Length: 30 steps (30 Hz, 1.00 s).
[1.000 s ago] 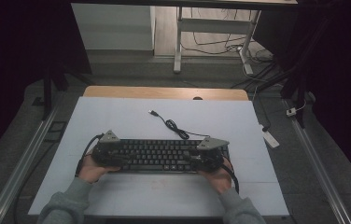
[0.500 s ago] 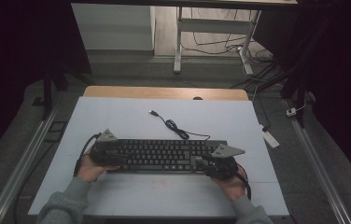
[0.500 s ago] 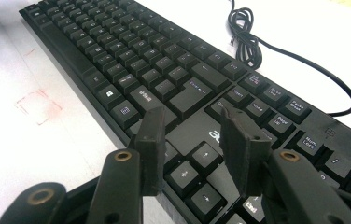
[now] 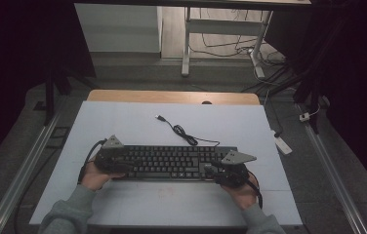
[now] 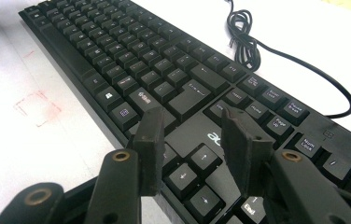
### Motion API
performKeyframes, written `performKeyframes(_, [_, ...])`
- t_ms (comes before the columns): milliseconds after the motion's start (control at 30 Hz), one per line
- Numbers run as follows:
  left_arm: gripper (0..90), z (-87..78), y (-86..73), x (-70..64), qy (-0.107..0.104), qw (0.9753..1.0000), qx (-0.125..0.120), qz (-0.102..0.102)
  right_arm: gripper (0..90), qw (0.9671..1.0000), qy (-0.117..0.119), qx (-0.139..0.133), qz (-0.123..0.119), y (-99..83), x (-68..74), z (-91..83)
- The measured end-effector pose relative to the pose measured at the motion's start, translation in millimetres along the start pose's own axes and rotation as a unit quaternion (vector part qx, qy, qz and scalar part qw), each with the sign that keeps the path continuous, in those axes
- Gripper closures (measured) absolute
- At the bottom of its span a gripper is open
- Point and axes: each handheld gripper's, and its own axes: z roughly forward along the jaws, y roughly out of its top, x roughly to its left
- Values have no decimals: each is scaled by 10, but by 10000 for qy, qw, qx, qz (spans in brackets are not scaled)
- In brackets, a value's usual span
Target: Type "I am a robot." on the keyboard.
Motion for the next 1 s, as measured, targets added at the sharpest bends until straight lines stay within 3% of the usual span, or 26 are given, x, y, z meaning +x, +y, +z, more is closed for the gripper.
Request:
performKeyframes(233, [378, 42, 24, 3, -37, 10000, -67, 39, 596, 10000, -9, 24, -2, 2, -3, 5])
performKeyframes(367, [453, 77, 54, -14, -13, 9998, -65, 167, 595, 10000, 1, 22, 6, 1, -1, 11])
performKeyframes(600, [646, 124, 92, -23, 33, 9997, -101, 236, 595, 10000, 2, 14, 7, 4, 1, 9])
performKeyframes(833, [888, 236, 115, -38, -66, 9994, 64, 344, 594, 10000, -9, 19, 11, 3, -2, 11])
performKeyframes(1000, [890, 348, 136, -85, -139, 9986, 227, 462, 594, 10000, -16, 25, 0, 1, 0, 15])
